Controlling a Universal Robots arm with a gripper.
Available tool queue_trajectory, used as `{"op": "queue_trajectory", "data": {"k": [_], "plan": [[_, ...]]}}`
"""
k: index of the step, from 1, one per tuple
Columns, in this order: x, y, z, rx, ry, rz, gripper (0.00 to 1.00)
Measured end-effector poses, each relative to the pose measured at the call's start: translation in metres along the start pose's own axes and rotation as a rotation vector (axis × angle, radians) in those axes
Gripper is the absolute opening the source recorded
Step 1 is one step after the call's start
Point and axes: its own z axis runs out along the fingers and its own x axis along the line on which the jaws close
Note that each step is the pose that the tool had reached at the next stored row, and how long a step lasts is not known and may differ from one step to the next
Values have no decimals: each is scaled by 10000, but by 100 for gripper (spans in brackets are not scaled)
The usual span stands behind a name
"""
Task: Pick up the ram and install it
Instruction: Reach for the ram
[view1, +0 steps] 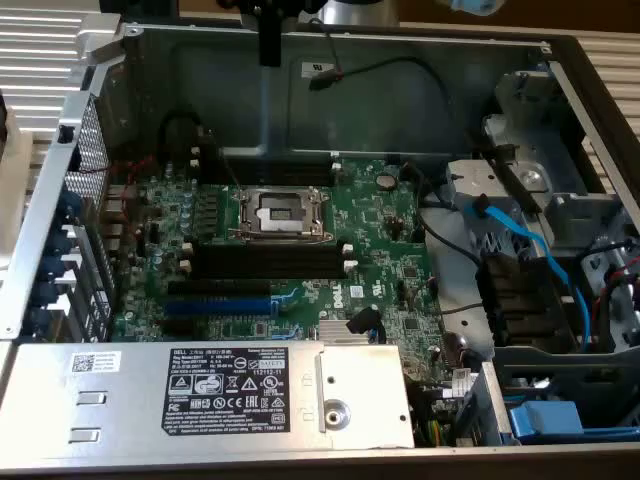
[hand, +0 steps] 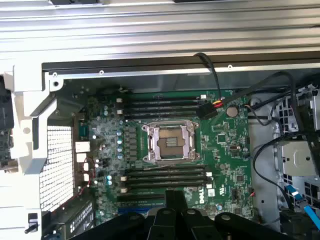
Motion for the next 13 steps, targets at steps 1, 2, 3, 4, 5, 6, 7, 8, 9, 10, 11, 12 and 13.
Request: {"op": "queue_trajectory", "data": {"k": [1,2,3,4,5,6,7,8,9,10,11,12,13], "plan": [[0,0,0,0,0,0,10],[0,0,0,0,0,0,10],[0,0,0,0,0,0,10],[0,0,0,0,0,0,10],[0,0,0,0,0,0,10],[0,0,0,0,0,0,10],[0,0,0,0,0,0,10],[0,0,0,0,0,0,10],[0,0,0,1,0,0,10],[0,0,0,0,0,0,10],[0,0,0,0,0,0,10],[0,0,0,0,-1,0,10],[0,0,-2,0,0,0,10]]}}
